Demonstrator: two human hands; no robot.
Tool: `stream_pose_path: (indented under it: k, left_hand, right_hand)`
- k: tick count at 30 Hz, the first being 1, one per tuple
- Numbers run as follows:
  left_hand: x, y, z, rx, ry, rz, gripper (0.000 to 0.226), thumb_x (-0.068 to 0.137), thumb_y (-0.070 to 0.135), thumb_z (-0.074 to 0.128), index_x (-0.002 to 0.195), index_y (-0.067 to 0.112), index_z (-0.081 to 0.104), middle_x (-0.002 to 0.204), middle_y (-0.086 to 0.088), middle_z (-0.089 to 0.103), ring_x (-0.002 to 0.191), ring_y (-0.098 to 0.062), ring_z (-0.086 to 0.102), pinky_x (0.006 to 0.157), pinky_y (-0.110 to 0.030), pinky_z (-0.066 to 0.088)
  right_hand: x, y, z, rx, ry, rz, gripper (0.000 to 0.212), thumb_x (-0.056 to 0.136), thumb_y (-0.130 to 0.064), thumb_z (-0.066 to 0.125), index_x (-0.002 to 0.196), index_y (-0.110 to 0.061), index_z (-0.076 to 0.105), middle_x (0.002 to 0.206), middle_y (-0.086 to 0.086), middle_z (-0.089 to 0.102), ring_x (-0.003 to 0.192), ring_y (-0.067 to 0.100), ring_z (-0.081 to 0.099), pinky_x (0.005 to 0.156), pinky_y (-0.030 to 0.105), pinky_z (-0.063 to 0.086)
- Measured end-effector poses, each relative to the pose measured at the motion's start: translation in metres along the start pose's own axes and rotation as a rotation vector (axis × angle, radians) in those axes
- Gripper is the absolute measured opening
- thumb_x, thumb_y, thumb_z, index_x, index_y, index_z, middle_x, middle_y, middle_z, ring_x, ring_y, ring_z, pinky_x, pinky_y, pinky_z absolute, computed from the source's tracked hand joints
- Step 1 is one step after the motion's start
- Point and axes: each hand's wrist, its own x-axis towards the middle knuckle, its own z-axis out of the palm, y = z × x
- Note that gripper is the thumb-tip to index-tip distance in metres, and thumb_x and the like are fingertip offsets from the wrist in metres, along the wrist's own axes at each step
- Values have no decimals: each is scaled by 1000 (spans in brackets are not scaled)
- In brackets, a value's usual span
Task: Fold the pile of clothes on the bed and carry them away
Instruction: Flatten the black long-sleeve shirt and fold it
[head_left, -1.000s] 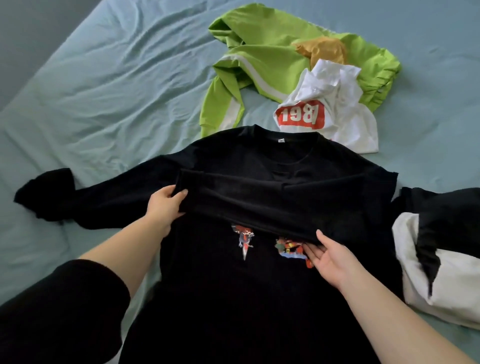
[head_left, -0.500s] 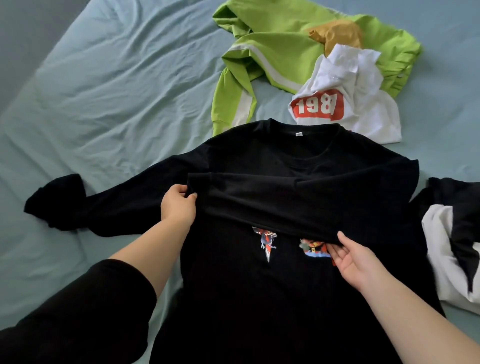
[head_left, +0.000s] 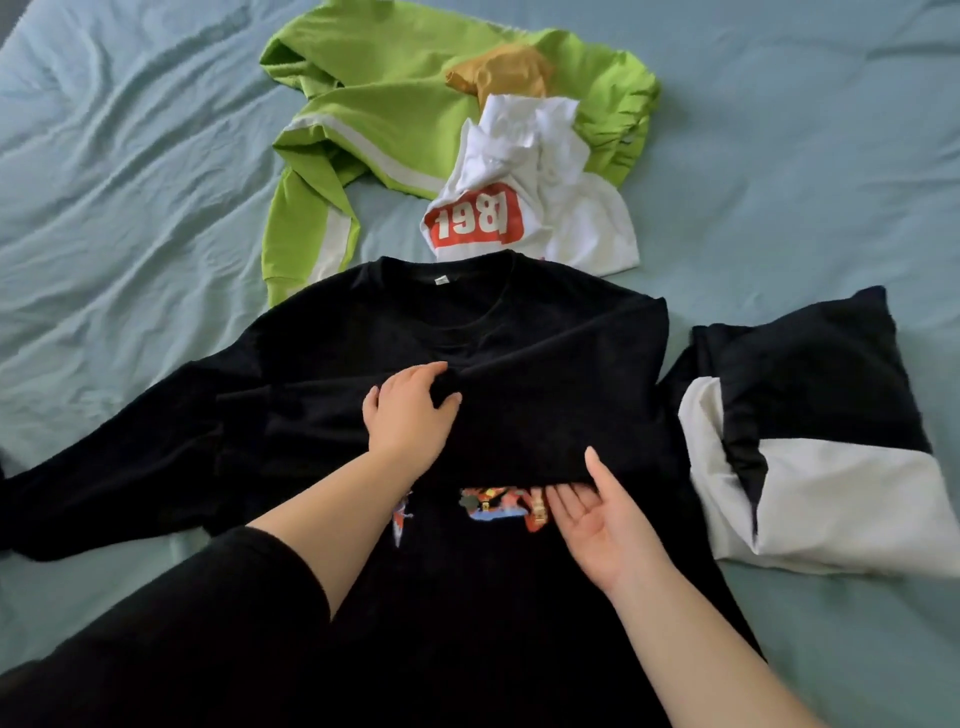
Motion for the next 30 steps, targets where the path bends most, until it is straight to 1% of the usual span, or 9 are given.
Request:
stream_pose_path:
  k: [3,6,8,12,18,21,24,27,30]
  left_hand:
    - [18,57,25,29,-109,92,52,91,60,46,136,34,50,137,7,53,130,-16,46,116,-45,19]
    - [42,105,43,66,-237,147,62,85,70,46,131,29,54,127,4,58,120,-21,53,107,-43,34]
    - [59,130,50,-11,-363,123,66,79,65,61,128,21,56,121,2,60,112,-21,57,96,-38,46]
    - [85,152,54,-64,-600,122,40,71,43,81,99,16,70,95,0,71,92,-18,68,72,-25,50]
    - [100,147,37,-144,-377,67,40,71,48,80,94,19,67,91,2,68,85,-14,64,67,-23,47]
    - [94,165,41,-217,-488,47,40,76,62,69,96,28,72,93,10,72,87,-7,67,69,-18,49]
    - [94,194,60,-268,-443,88,29,84,46,70,99,22,74,92,6,71,81,-5,65,65,-15,47]
    - [102,214,77,-263,-268,120,12,89,29,67,96,20,70,86,7,65,91,-14,64,81,-24,50]
    - [96,212,85,-92,-169,221,12,93,35,56,101,32,64,108,7,66,109,-18,59,103,-41,41]
  right_hand:
    - [-6,-28,-28,194,63,-35,65,85,-26,70,138,-5,39,132,8,46,132,26,42,98,40,44]
    - [-5,-44,-46,221,19,-35,44,89,-28,65,126,-7,52,144,11,42,135,26,41,97,36,47]
    - [2,-47,-54,256,3,-25,50,95,-30,56,137,-6,43,147,14,40,136,29,40,92,34,50]
    - [9,-49,-59,271,-8,11,50,93,-24,59,136,-5,44,135,11,47,133,29,42,92,37,45]
    - [10,-48,-60,237,38,60,50,92,-22,62,135,-3,47,134,14,49,125,27,49,80,33,50]
    - [8,-52,-59,251,17,80,41,87,-25,67,123,-8,57,117,11,59,120,26,53,81,32,51]
    - [6,-51,-61,247,15,73,31,80,-30,72,104,-12,63,105,9,63,96,22,64,72,30,54]
    - [7,-56,-67,254,91,16,37,79,-30,75,108,-9,65,107,11,68,92,21,69,60,26,56]
    - [5,-62,-67,220,149,-41,39,81,-31,74,110,-8,64,107,10,70,89,19,71,59,24,55]
